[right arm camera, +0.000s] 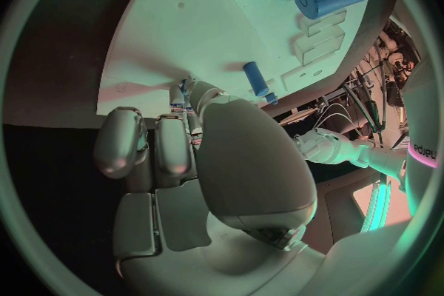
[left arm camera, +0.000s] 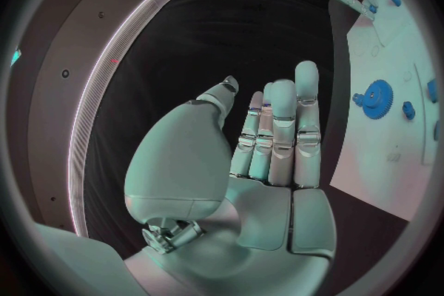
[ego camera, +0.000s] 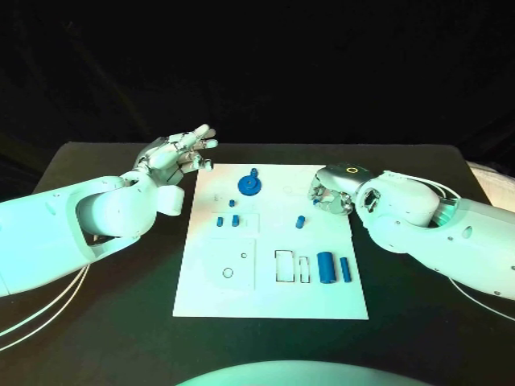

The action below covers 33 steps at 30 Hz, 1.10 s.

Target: Assemble the parts on the task board

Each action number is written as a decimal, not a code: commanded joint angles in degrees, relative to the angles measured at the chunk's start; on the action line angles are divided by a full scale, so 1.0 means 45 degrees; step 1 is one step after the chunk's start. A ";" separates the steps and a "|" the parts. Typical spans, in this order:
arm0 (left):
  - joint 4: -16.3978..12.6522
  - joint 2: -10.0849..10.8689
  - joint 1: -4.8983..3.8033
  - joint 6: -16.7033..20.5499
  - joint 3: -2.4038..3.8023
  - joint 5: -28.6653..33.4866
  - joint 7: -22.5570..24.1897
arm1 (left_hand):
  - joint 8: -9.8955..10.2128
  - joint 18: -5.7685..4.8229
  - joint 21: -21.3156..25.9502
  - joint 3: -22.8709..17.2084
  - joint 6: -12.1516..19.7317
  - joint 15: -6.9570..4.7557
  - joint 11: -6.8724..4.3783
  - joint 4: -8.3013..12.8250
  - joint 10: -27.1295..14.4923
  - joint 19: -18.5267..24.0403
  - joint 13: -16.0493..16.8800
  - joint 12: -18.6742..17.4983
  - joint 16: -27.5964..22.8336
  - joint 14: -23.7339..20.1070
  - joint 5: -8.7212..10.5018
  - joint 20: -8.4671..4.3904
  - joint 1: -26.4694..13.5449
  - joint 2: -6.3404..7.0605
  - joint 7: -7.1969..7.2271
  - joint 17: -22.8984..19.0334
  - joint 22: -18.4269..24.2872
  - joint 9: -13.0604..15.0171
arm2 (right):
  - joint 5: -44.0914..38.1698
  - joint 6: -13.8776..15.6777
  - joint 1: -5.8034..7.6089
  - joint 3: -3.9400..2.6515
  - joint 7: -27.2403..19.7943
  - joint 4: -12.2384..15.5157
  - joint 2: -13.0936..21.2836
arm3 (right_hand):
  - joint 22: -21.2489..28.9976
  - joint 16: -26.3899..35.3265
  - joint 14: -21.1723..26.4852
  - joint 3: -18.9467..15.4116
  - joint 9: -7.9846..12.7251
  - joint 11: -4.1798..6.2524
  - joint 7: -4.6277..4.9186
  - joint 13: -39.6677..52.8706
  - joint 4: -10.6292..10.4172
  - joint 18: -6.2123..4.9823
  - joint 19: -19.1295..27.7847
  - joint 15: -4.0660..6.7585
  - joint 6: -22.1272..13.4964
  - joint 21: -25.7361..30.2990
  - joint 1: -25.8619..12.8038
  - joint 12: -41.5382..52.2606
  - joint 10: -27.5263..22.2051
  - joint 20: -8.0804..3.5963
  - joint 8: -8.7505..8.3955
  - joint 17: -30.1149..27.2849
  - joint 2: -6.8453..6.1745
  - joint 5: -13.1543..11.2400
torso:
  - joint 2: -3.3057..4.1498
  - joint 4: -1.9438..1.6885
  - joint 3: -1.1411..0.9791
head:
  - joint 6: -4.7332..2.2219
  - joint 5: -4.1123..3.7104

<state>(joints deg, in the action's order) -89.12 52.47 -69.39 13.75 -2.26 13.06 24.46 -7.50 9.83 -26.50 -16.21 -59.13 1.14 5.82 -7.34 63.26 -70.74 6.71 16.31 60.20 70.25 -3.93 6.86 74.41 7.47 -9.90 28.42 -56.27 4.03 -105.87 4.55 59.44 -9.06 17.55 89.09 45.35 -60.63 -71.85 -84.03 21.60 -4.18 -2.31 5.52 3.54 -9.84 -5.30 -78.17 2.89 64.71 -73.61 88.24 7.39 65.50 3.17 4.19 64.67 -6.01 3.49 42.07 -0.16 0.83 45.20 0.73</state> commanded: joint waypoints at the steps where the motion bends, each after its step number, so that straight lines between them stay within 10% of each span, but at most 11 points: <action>1: -0.0018 -0.0015 0.0001 -0.0250 0.0010 -0.0026 0.0103 | -0.0064 0.0128 0.0057 0.0061 0.0066 -0.0014 -0.0020 0.0024 -0.0113 -0.0043 0.0023 0.0063 0.0018 -0.0130 -0.0028 -0.0001 0.0143 -0.0014 0.0002 -0.0047 0.0023 -0.0016 | -0.0073 -0.0759 -0.0050 0.0050 -0.0121 -0.0027 -0.0017 | -0.0064 0.0047 -0.0540 0.0484 -0.0026 0.0018 0.0013 0.0025 0.0352 -0.0068 -0.0079 0.0068 0.0175 -0.0035 0.0223 0.0046 0.0244 -0.0030 0.0068 -0.0104 0.0265 -0.0077 | 0.0006 -0.0005 0.0001 | 0.0032 0.0008; 11: -0.0023 -0.0009 0.0000 -0.0258 0.0010 -0.0103 0.0019 | -0.0077 0.0127 0.0087 0.0109 0.0119 -0.0006 -0.0006 0.0097 -0.0198 -0.0047 0.0032 0.0126 -0.0006 -0.0179 -0.0032 0.0005 0.0243 -0.0065 -0.0014 -0.0158 0.0053 -0.0021 | -0.0410 -0.0846 -0.0059 0.0059 0.0123 -0.0019 -0.0024 | -0.0190 0.0008 -0.0547 0.1517 -0.0158 0.0042 0.0029 0.0061 0.1203 -0.0044 -0.0165 0.0007 0.0704 -0.0115 -0.0256 -0.0031 0.1018 0.0009 0.0179 -0.0228 0.0144 -0.0105 | 0.0003 -0.0010 0.0007 | 0.0075 -0.0006; 25: 0.0043 -0.0010 0.0000 -0.0326 0.0010 -0.0207 -0.0077 | -0.0088 0.0125 0.0109 0.0162 0.0174 0.0006 0.0010 0.0171 -0.0284 -0.0057 0.0039 0.0185 0.0011 -0.0194 -0.0031 0.0011 0.0332 -0.0096 -0.0032 -0.0196 0.0078 -0.0025 | -0.0673 0.1155 -0.0164 0.0027 0.0439 0.0472 0.0185 | -0.0362 -0.0005 -0.0538 0.1569 -0.0252 0.0038 0.0040 0.0058 0.1307 -0.0010 -0.0261 -0.0072 0.0909 -0.0218 -0.1096 -0.0213 0.1292 0.0077 0.0194 -0.0355 -0.0015 -0.0155 | -0.0019 0.0000 -0.0003 | 0.0052 -0.0002; 33: 0.0122 -0.0030 0.0001 -0.0353 0.0010 -0.0282 -0.0160 | -0.0098 0.0123 0.0137 0.0190 0.0222 0.0018 0.0025 0.0233 -0.0361 -0.0049 0.0042 0.0232 0.0000 -0.0241 -0.0035 0.0020 0.0414 -0.0146 -0.0048 -0.0261 0.0103 -0.0028 | -0.0680 0.1721 -0.0170 -0.0228 0.0704 0.0941 0.0593 | -0.0420 -0.0019 -0.0537 0.1534 -0.0270 0.0044 0.0032 0.0059 0.1293 0.0001 -0.0289 -0.0086 0.0939 -0.0251 -0.1214 -0.0240 0.1333 0.0086 0.0201 -0.0356 -0.0027 -0.0158 | -0.0015 0.0024 -0.0001 | 0.0013 -0.0006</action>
<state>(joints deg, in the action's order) -88.58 52.44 -69.39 13.39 -2.26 12.42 23.85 -7.72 9.82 -26.09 -15.36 -58.52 1.34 5.82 -6.49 62.02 -70.74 6.80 17.10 60.20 69.62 -3.93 6.86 75.61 6.87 -10.10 27.30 -55.88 3.98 -107.87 9.77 58.67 -10.03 19.42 92.87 47.85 -62.47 -71.80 -84.03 28.69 -5.50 -3.32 5.70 3.80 -3.97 -5.29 -79.00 2.88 68.61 -74.56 83.08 6.59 70.40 3.61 4.89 63.10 -6.21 2.51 42.00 -0.10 0.81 45.31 0.69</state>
